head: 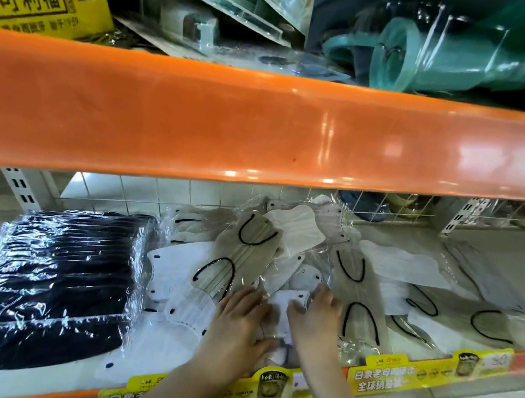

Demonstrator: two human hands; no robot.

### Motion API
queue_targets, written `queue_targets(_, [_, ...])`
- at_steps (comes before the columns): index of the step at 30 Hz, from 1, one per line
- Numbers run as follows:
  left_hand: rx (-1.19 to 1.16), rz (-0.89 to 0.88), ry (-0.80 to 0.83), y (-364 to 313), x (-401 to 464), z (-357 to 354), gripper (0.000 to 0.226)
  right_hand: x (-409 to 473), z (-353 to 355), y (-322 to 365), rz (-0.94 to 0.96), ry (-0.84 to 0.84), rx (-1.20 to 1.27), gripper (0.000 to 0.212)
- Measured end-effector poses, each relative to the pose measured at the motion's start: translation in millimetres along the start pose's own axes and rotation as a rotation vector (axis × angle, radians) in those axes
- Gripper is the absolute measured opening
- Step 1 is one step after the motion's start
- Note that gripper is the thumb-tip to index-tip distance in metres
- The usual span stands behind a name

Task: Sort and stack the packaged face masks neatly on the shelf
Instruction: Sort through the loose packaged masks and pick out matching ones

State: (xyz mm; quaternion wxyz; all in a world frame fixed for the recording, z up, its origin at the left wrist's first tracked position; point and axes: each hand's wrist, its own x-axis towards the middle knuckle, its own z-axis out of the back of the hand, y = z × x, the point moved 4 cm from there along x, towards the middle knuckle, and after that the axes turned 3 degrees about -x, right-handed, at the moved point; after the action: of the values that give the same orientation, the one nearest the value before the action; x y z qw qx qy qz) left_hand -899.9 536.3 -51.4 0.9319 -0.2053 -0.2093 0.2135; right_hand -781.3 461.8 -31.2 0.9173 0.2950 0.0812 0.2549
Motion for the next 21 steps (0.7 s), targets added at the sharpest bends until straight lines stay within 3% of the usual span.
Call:
queue_targets(6, [0.088,0.0,0.04,-2,-1,3,0.092,4,-1,5,-0.11,0.18,0.459,0.057])
queue_targets(8, [-0.015,0.009,-0.01,-2,-1,6,0.077,2,2,13,-0.101,0.142,0.551,0.055])
queue_targets(12, [-0.42,0.223,-0.153,1,-1,21,0.009,3,9,26,-0.09,0.203,0.799,0.023])
queue_targets(13, [-0.488,0.315,-0.164,4,-2,22,0.01,2,13,31,-0.045,0.225,0.847,0.016])
queue_targets(15, [-0.618,0.453,-0.187,13,-4,20,0.021,0,23,39,0.118,0.14,0.764,0.015])
queue_targets(18, [-0.789,0.568,-0.211,16,0,29,0.028,-5,34,39,0.38,-0.137,0.298,0.025])
queue_targets(21, [-0.863,0.531,-0.219,15,9,46,0.039,-5,17,31,0.436,-0.081,0.073,0.043])
